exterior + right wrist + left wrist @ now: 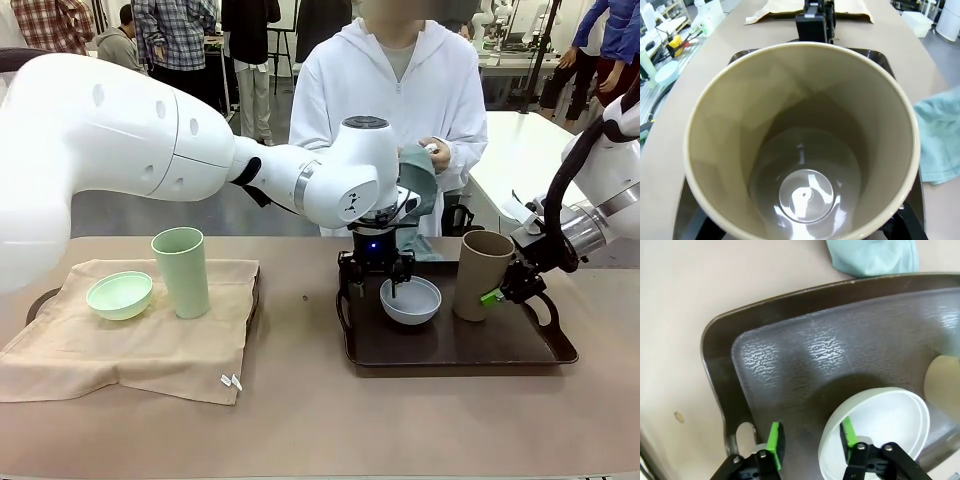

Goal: Set up a tray with a mat and arrange the tableware.
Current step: Pick up the Picnic Bowl and Reusable plastic cup from the Handle tray in front of the human's position and hold them in the air, then place the Picnic Bowl and Reusable plastic cup back onto the Handle tray in front of the human's position.

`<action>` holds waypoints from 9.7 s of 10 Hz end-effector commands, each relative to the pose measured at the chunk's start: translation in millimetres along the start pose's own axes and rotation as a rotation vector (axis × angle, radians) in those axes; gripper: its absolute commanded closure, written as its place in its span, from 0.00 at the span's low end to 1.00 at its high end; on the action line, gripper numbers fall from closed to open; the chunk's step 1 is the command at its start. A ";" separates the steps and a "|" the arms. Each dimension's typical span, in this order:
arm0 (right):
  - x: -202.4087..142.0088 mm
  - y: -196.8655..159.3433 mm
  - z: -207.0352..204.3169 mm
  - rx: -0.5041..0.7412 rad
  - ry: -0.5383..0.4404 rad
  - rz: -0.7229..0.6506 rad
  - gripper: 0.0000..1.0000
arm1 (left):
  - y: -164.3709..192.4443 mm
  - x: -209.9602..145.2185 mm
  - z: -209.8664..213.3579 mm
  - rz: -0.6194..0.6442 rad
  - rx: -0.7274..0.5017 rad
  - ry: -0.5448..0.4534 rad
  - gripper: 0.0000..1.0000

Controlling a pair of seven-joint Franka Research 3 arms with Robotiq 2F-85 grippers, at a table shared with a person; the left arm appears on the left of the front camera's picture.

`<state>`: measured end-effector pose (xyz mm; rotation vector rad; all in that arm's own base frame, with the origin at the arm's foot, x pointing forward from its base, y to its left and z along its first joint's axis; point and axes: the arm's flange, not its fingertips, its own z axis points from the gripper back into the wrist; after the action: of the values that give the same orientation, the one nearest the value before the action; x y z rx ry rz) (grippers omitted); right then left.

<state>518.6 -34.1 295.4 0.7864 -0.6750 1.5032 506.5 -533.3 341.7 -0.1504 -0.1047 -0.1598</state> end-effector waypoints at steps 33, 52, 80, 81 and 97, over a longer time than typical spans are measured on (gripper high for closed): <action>205.1 145.2 150.2 -0.065 0.115 0.029 1.00 | 0.0 -42.2 236.9 0.061 -0.003 -0.059 1.00; 205.1 145.2 150.2 -0.065 0.115 0.029 1.00 | 0.0 -42.2 236.9 0.061 -0.003 -0.059 1.00; 6.0 29.7 4.7 -0.024 0.044 0.168 0.19 | 16.2 -25.5 16.4 -0.088 -0.083 -0.044 0.96; 5.0 29.0 2.5 -0.025 0.050 0.168 0.19 | 13.9 -25.6 13.5 -0.097 -0.090 -0.053 0.96; 97.8 57.4 88.4 -0.319 0.668 -0.673 0.00 | 48.0 -54.1 104.8 -0.218 0.035 -0.005 0.00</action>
<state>475.4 -72.9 422.1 0.1966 -0.2721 1.0230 466.4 -482.9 423.0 -0.1532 -0.1261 -0.3310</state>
